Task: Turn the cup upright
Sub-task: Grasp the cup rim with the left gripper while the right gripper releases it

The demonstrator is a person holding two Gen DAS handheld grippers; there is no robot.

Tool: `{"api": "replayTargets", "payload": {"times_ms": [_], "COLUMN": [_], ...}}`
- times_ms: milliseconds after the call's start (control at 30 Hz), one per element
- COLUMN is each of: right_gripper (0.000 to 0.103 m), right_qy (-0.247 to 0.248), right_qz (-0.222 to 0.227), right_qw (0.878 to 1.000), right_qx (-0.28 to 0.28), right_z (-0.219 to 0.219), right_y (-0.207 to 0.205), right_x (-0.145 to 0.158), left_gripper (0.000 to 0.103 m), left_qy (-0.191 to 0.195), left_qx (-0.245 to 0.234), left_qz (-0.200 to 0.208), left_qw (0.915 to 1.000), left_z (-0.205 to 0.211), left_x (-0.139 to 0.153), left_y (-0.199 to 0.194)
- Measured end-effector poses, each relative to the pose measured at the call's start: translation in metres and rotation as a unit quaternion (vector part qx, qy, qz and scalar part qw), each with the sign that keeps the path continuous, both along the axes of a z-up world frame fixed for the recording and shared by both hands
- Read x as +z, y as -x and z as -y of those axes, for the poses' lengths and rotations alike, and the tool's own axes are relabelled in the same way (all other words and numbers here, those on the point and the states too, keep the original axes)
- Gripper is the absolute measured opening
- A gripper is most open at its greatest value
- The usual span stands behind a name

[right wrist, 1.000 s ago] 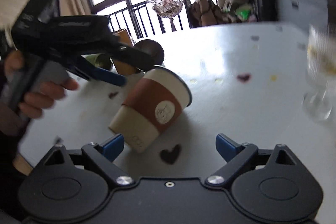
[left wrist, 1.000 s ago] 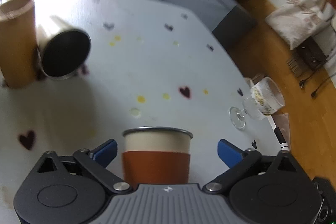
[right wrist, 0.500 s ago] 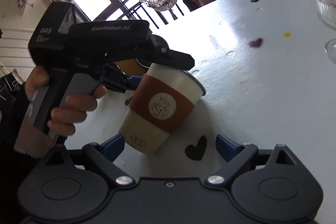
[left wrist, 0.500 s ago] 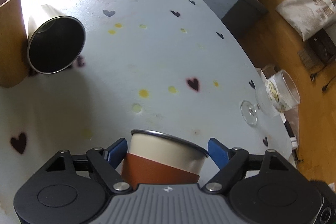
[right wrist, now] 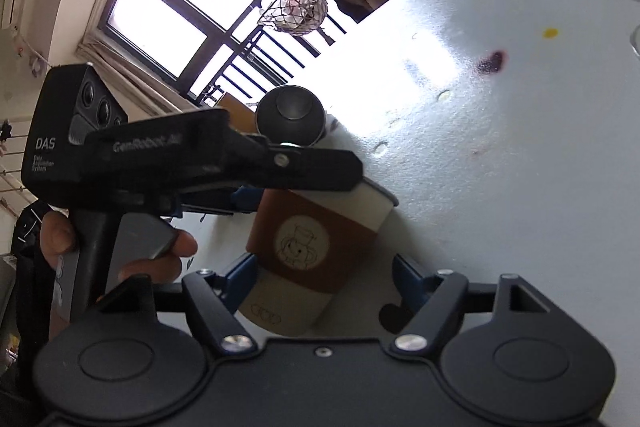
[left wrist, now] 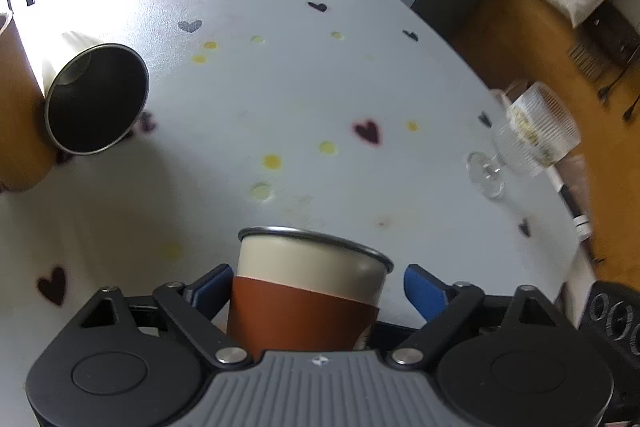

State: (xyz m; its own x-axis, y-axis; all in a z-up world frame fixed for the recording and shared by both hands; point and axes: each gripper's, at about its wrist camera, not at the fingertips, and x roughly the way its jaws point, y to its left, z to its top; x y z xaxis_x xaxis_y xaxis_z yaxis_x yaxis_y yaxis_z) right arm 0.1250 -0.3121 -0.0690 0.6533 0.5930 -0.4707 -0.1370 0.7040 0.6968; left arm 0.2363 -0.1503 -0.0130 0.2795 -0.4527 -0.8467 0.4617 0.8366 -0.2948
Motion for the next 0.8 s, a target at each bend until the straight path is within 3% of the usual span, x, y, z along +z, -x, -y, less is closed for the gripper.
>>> {"api": "replayTargets", "payload": {"times_ms": [167, 333, 600, 733, 800], "right_gripper": [0.076, 0.087, 0.091, 0.082, 0.07], "right_qy": [0.001, 0.01, 0.114, 0.181, 0.214], "right_qz": [-0.002, 0.011, 0.082, 0.102, 0.103], "right_qw": [1.0, 1.0, 0.988, 0.974, 0.965], "right_qx": [0.001, -0.008, -0.064, -0.094, -0.112], "right_z": [0.004, 0.007, 0.013, 0.018, 0.022], "right_y": [0.005, 0.01, 0.031, 0.036, 0.036], "right_x": [-0.002, 0.003, 0.022, 0.021, 0.018], "left_gripper": [0.086, 0.085, 0.085, 0.085, 0.085], "left_qy": [0.001, 0.04, 0.107, 0.117, 0.116], "left_qx": [0.009, 0.019, -0.001, -0.029, -0.043], "left_qz": [0.006, 0.049, 0.126, 0.151, 0.164], "left_qw": [0.9999, 0.9978, 0.9863, 0.9812, 0.9786], "left_z": [-0.002, -0.002, 0.022, 0.046, 0.06], "left_x": [-0.002, 0.009, 0.025, 0.025, 0.024], "left_y": [0.0, 0.009, 0.026, 0.037, 0.042]}}
